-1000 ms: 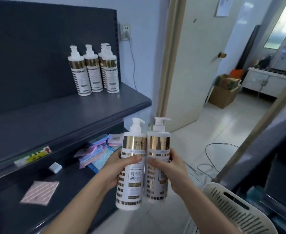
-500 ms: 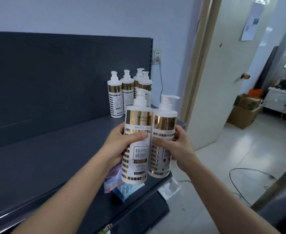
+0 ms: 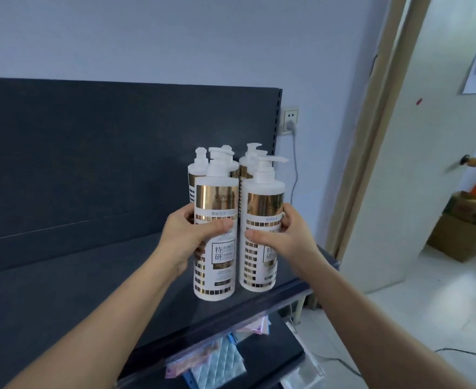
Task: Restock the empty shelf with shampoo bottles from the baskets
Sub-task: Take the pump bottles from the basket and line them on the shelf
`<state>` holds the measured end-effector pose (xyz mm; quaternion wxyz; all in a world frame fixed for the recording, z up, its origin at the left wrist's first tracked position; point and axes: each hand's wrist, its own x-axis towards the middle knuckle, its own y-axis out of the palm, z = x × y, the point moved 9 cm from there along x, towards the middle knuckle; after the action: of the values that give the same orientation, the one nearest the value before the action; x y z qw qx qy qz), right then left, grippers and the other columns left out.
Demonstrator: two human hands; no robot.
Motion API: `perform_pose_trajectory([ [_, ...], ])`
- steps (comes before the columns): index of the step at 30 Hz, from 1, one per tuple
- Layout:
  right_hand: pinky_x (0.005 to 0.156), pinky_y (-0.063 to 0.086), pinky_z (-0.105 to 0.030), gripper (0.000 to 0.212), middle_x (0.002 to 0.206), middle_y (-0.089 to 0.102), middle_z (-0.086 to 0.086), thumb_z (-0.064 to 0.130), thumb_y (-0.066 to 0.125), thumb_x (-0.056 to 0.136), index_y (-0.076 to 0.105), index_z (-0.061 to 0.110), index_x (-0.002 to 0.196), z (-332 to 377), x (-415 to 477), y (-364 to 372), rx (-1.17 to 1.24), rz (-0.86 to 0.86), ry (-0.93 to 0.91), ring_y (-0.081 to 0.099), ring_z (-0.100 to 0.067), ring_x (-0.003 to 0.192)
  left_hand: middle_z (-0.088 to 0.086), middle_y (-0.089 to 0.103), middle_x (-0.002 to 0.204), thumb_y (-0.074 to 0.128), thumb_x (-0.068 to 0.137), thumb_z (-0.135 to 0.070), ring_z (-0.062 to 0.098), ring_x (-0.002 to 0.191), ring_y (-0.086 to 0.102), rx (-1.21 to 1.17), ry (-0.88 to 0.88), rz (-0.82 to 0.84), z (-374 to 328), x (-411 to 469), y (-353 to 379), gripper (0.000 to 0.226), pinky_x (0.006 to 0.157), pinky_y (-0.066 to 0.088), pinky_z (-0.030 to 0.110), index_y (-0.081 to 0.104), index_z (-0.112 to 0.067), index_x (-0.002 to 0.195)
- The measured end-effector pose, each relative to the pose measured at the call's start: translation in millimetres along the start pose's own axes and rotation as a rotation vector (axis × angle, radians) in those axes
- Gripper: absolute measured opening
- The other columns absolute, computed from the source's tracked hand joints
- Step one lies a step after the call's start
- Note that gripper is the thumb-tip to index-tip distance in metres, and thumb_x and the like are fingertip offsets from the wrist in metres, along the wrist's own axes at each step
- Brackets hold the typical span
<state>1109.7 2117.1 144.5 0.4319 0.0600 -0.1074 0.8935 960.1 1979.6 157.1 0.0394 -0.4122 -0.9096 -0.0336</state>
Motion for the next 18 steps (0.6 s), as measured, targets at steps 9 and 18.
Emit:
perform_pose_trajectory([
  [9,0.088,0.057,-0.039,0.052,0.096,0.076,0.009,0.016,0.093,0.057,0.065,0.027,0.098,-27.8,95.9,1.4,-0.041,0.109,0.008,0.071,-0.008,0.092,-0.003,0.077,0.086,0.085,0.062,-0.004,0.009,0.078,0.072,0.041,-0.03,-0.151,17.4,67.1,1.6,0.04,0.066,0.051,0.024,0.07,-0.017,0.096],
  [18,0.087,0.058,-0.038,0.054,0.097,0.076,0.01,0.015,0.094,0.055,0.065,0.027,0.1,-57.1,143.7,22.2,-0.068,0.188,0.022,0.071,-0.005,0.092,-0.001,0.075,0.095,0.086,0.061,-0.001,0.014,0.092,0.07,0.091,-0.061,-0.252,44.6,106.6,-15.6,0.049,0.073,0.051,0.028,0.066,-0.02,0.103],
])
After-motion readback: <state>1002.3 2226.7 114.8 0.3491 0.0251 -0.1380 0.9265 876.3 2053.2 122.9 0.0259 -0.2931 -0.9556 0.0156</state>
